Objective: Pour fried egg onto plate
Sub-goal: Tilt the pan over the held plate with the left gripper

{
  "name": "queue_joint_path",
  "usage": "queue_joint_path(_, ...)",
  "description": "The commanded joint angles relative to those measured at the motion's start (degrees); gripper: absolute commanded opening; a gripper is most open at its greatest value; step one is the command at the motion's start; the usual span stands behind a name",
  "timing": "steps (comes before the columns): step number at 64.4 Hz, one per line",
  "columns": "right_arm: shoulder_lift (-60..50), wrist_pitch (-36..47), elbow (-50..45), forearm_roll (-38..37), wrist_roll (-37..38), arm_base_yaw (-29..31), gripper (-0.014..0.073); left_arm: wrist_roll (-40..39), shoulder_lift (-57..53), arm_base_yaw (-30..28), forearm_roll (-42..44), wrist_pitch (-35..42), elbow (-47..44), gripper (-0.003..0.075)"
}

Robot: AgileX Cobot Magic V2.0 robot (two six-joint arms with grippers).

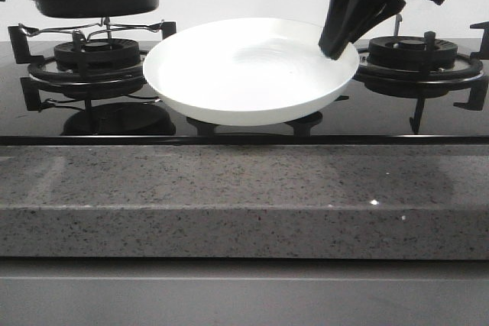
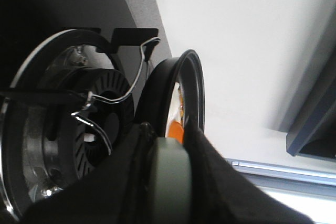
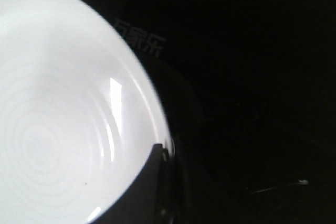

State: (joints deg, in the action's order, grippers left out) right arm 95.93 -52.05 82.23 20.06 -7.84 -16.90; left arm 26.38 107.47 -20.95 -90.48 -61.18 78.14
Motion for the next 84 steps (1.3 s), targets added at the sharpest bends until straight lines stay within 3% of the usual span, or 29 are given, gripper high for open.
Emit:
queue_joint_path(1,-2.50,1.90,1.43,0.99,-0.39,0.08,-0.0066,1.09,-5.68,-0.02,-6.81,-3.89,1.81,-0.0019)
queue_joint_path(12,-2.50,1.90,1.43,0.99,-0.39,0.08,-0.0066,4.41,-11.72,1.58,-4.95,-1.92,1.81,-0.0019)
queue_joint_path(28,-2.50,1.90,1.43,0.99,-0.39,0.08,-0.0066,4.53,-21.40,9.68,9.18,7.95,1.81,-0.0019)
queue_joint_path(45,-2.50,1.90,1.43,0.99,-0.39,0.08,-0.0066,4.53,-31.42,23.44,26.38,18.99,1.81,-0.0019)
queue_joint_path(66,-2.50,1.90,1.43,0.99,-0.39,0.08,-0.0066,4.53,-35.37,42.52,50.83,33.68,1.81,-0.0020)
queue_joint_path(84,-2.50,1.90,1.43,0.99,-0.39,0.08,-0.0066,4.53,-35.73,52.13,67.99,38.40,1.81,-0.0019)
